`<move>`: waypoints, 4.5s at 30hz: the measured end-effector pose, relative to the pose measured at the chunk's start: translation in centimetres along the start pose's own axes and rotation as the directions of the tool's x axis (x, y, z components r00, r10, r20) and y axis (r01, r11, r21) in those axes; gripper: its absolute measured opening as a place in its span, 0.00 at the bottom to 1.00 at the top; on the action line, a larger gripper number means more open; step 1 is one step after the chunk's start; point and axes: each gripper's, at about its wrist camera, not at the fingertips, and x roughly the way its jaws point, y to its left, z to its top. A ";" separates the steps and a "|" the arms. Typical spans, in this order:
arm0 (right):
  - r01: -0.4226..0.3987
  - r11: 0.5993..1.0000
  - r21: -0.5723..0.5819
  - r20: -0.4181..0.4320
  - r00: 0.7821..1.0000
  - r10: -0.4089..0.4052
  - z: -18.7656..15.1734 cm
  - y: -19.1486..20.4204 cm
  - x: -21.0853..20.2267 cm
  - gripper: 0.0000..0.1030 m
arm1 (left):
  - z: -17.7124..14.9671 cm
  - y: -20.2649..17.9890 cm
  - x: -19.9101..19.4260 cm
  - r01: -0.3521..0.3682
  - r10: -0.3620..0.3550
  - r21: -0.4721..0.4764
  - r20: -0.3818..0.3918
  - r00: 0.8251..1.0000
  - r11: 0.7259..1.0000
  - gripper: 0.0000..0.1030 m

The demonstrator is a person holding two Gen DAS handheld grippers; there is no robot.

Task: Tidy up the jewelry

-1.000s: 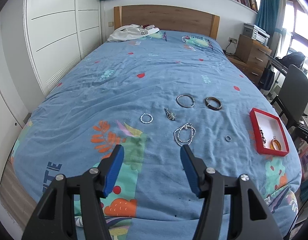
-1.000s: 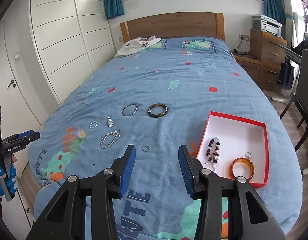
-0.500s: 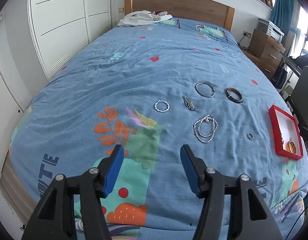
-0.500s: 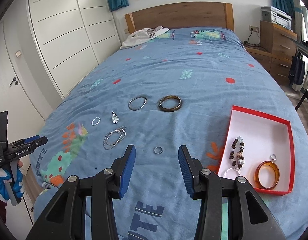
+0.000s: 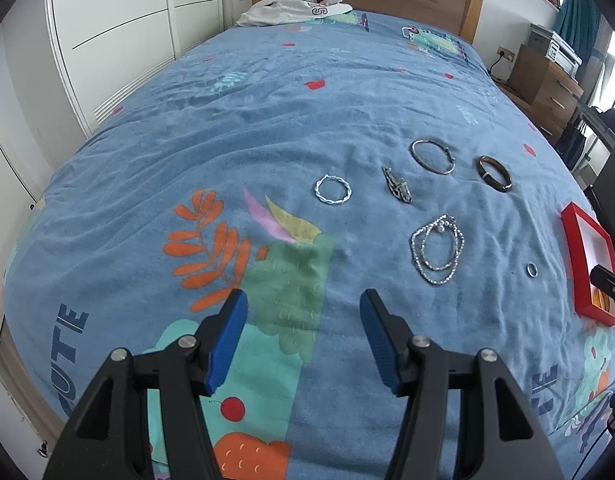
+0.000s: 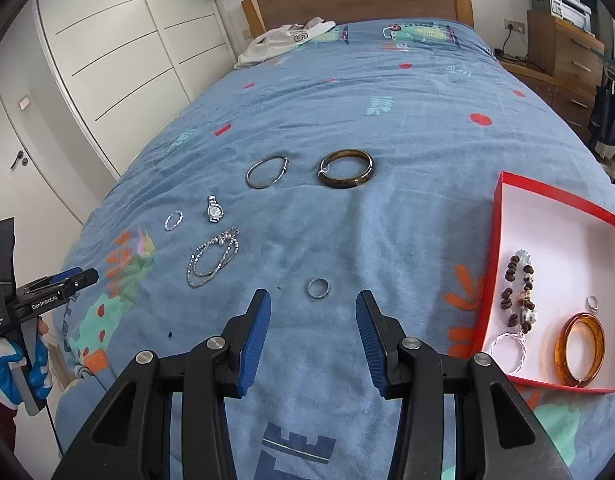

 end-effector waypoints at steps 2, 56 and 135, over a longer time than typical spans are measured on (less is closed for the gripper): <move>-0.004 1.000 0.003 -0.010 1.000 0.004 -0.1 0.0 0.8 0.43 | 0.0 0.1 0.8 0.000 0.000 -0.003 -0.010 1.000 1.000 0.55; -0.037 0.999 -0.032 -0.137 0.990 0.032 0.0 -0.3 10.8 0.43 | 3.1 -9.1 10.2 0.170 -0.158 0.101 -0.113 0.981 0.980 0.55; 0.189 0.978 0.089 0.129 0.971 -0.199 0.1 -20.0 -9.2 0.20 | 6.2 -44.5 -5.0 0.365 -0.425 0.557 -0.022 0.905 0.747 0.04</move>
